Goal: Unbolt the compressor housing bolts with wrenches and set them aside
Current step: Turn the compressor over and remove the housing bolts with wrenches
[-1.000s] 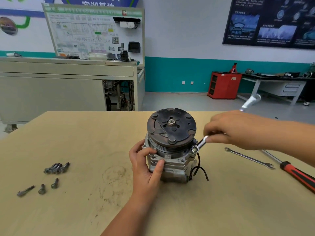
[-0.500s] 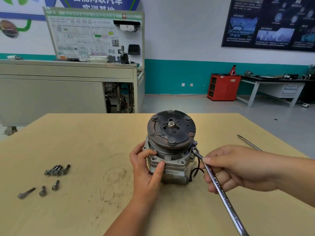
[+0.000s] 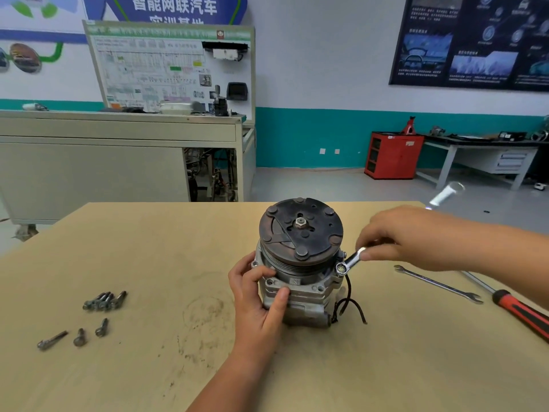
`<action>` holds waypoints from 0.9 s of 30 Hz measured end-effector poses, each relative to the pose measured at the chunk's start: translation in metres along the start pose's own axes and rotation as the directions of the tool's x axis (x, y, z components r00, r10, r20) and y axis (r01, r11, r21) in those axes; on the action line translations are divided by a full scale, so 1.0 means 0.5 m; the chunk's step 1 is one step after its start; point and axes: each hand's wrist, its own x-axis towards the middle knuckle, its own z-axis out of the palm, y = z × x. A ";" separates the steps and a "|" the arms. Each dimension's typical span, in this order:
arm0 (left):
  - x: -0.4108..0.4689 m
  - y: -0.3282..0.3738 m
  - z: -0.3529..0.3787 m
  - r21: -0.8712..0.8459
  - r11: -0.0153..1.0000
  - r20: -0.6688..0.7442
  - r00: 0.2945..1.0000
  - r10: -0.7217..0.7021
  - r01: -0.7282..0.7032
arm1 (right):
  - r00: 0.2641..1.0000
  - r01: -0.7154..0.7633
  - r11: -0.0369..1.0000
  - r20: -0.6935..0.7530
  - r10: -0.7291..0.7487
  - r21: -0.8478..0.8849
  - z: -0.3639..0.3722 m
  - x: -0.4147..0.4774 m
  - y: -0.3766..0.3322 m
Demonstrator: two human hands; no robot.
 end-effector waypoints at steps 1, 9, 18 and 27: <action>0.000 -0.001 0.000 -0.002 1.000 -0.001 1.000 0.001 -0.001 | 1.000 -0.005 0.998 0.020 0.004 0.059 -0.002 -0.003 0.008; 0.000 -0.008 0.004 -0.013 1.000 -0.015 1.000 0.014 -0.014 | 0.931 -0.362 0.346 0.353 0.090 0.866 0.056 -0.062 -0.051; 0.000 -0.003 0.001 0.000 1.000 0.007 1.000 0.006 -0.006 | 0.939 -0.338 0.290 0.343 0.036 0.895 0.080 -0.065 -0.087; 0.002 -0.006 0.000 0.007 1.000 0.019 1.000 -0.001 0.001 | 0.988 -0.007 0.996 0.155 0.020 -0.085 -0.017 -0.005 -0.018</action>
